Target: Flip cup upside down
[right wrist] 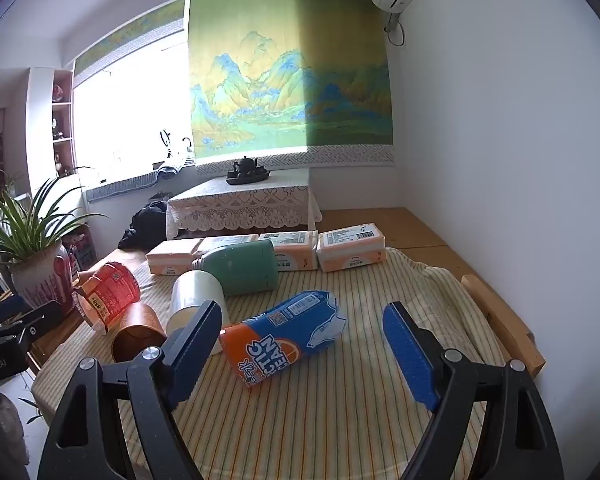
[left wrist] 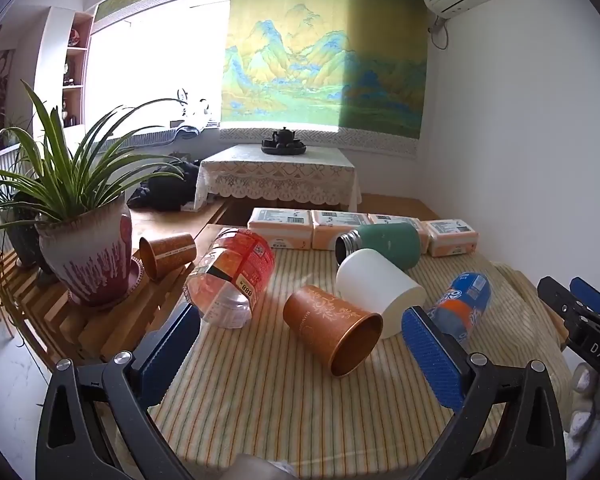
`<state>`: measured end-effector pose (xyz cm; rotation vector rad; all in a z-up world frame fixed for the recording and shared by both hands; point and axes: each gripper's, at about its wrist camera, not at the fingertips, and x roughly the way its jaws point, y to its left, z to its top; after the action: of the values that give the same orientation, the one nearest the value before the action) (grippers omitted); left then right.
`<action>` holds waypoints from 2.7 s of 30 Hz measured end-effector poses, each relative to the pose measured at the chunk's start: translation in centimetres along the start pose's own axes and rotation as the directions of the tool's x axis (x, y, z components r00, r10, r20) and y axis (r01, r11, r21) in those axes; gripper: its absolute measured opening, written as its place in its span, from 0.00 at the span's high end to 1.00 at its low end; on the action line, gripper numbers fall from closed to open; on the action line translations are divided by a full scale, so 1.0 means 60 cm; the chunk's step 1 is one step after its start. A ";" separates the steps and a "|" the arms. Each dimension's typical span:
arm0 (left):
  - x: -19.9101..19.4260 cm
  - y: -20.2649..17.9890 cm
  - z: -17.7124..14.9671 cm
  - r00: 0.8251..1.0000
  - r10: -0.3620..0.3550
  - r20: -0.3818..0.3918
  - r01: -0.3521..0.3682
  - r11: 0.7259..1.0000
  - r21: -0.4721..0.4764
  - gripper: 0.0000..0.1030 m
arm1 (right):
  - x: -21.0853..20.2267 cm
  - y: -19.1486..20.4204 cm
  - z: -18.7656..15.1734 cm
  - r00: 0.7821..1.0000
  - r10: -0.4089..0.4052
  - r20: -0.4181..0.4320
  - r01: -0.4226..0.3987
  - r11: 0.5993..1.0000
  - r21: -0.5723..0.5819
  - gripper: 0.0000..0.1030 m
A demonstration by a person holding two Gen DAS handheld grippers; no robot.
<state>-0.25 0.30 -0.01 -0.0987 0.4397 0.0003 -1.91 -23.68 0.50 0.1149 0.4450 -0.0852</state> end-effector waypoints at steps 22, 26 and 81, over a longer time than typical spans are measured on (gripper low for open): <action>0.004 0.008 0.003 0.999 0.018 -0.028 -0.018 1.000 -0.009 0.01 | -0.012 -0.006 -0.003 1.000 -0.017 -0.012 0.017 1.000 0.005 0.23; -0.005 0.011 0.005 1.000 0.027 -0.006 -0.027 1.000 -0.009 0.01 | -0.018 -0.006 -0.003 1.000 -0.017 -0.005 0.017 1.000 0.013 0.23; -0.046 -0.014 0.001 0.999 0.010 0.048 -0.012 0.999 0.044 0.01 | -0.070 0.017 0.010 0.998 -0.033 0.062 0.034 0.999 -0.022 0.23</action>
<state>-2.68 -0.49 1.28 -0.0530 0.3920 0.0039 -5.34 -22.50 2.95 0.0819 0.3859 -0.1159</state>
